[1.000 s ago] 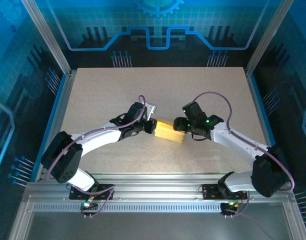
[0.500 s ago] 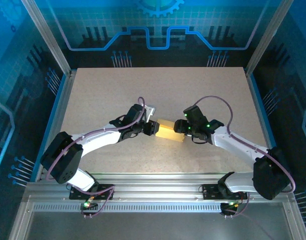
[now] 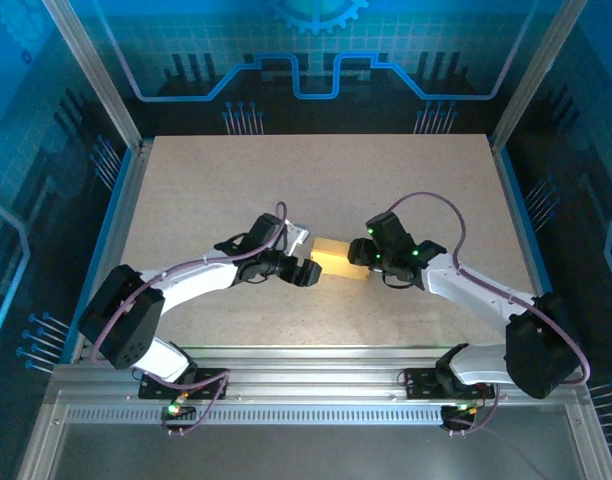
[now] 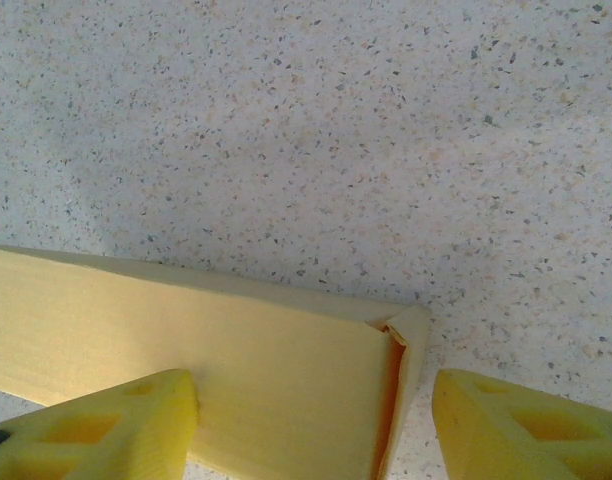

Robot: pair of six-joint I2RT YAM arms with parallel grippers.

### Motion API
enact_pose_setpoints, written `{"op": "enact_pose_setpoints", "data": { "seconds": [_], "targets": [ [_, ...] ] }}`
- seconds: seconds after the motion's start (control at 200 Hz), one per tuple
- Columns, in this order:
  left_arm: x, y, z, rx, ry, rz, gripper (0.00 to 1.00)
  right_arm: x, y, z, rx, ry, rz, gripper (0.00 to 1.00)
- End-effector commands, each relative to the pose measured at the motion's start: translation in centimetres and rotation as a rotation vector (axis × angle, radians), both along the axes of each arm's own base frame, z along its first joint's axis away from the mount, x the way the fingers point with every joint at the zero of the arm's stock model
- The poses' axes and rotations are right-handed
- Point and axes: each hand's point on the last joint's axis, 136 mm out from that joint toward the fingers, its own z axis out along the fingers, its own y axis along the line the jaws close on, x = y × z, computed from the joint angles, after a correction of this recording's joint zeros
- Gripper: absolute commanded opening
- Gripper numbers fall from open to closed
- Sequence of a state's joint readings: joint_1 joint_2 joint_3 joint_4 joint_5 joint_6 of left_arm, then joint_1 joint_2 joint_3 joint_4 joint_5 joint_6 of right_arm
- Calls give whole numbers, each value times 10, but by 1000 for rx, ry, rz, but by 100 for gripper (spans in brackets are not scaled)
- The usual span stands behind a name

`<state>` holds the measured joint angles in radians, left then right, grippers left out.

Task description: Fold the paper box

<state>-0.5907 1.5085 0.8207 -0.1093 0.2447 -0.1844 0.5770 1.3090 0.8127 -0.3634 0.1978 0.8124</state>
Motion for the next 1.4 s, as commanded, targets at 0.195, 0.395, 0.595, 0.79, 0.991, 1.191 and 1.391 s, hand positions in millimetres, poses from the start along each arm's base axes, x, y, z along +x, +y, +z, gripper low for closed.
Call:
{"op": "enact_pose_setpoints", "data": {
  "seconds": [0.195, 0.395, 0.595, 0.79, 0.991, 1.191, 1.391],
  "targets": [
    [25, -1, 49, -323, 22, 164, 99, -24, -13, -35, -81, 112, 10, 64],
    [45, -4, 63, -361, 107, 288, 99, -21, -6, -29, -54, 101, 35, 64],
    [47, -3, 35, -263, 203, 310, 71, -20, -3, -27, -47, 99, 45, 64],
    [48, -8, 9, -238, 250, 296, 38, -21, -5, -26, -50, 97, 44, 64],
    [39, -3, -21, -209, 302, 301, 20, -20, -4, -24, -49, 91, 50, 64],
    [34, -1, -20, -195, 290, 280, 19, -18, 2, -19, 12, 113, 39, 50],
    [31, 2, -20, -179, 280, 263, 20, -19, 2, -22, 29, 131, 24, 39]
  ]
}}
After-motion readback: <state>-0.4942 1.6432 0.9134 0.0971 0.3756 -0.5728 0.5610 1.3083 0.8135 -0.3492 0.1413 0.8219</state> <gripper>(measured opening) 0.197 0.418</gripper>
